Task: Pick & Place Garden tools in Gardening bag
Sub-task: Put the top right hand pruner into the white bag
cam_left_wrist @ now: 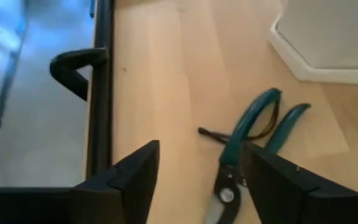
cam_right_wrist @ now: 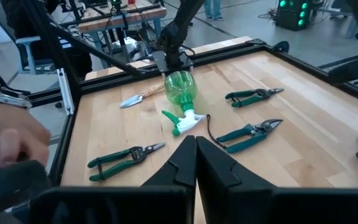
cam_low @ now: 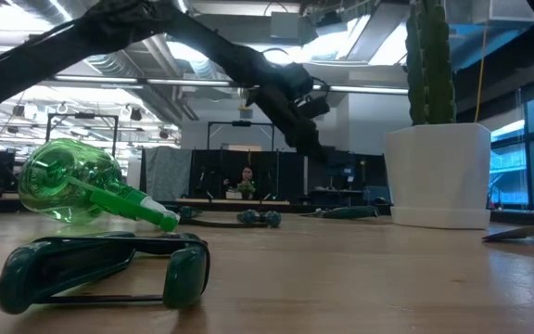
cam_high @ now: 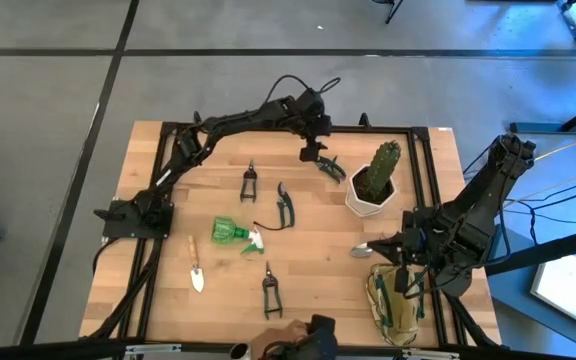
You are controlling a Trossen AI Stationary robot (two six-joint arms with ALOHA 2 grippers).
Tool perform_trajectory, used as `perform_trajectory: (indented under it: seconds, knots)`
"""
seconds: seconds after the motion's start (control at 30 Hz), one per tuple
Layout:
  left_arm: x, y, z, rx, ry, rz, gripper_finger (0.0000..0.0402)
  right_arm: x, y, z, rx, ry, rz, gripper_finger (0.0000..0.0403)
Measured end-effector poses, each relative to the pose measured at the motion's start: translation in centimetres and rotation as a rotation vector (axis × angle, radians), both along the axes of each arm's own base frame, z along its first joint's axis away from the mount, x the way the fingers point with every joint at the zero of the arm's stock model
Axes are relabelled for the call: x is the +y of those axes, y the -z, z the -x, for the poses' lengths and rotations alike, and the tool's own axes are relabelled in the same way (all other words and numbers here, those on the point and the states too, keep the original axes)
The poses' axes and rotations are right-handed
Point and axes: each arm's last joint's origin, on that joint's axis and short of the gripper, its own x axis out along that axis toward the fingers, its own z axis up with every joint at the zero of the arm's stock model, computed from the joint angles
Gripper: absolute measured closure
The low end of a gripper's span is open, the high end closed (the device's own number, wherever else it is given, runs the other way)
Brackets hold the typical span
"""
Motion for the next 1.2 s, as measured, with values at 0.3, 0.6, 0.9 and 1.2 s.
perform_trajectory:
  seconds: [0.3, 0.6, 0.9, 1.2]
  knots:
    - [-3.0, -0.3, -1.5, 0.052, 0.100, -0.041, 0.0144, -0.1, 0.0, 0.0, 0.000, 0.005, 0.004, 0.0391]
    - [-5.8, 1.9, -2.8, 0.164, 0.150, -0.101, 0.0144, -0.1, 0.0, 0.0, 0.007, -0.004, 0.001, 0.0391]
    - [-7.4, 3.4, -3.8, 0.183, 0.193, -0.099, 0.0144, 0.0, 0.0, 0.0, 0.012, -0.012, -0.003, 0.0391]
    - [-7.3, 4.8, -5.3, 0.279, 0.193, -0.076, 0.0157, 0.0, 0.0, 0.0, 0.005, -0.011, -0.016, 0.0391]
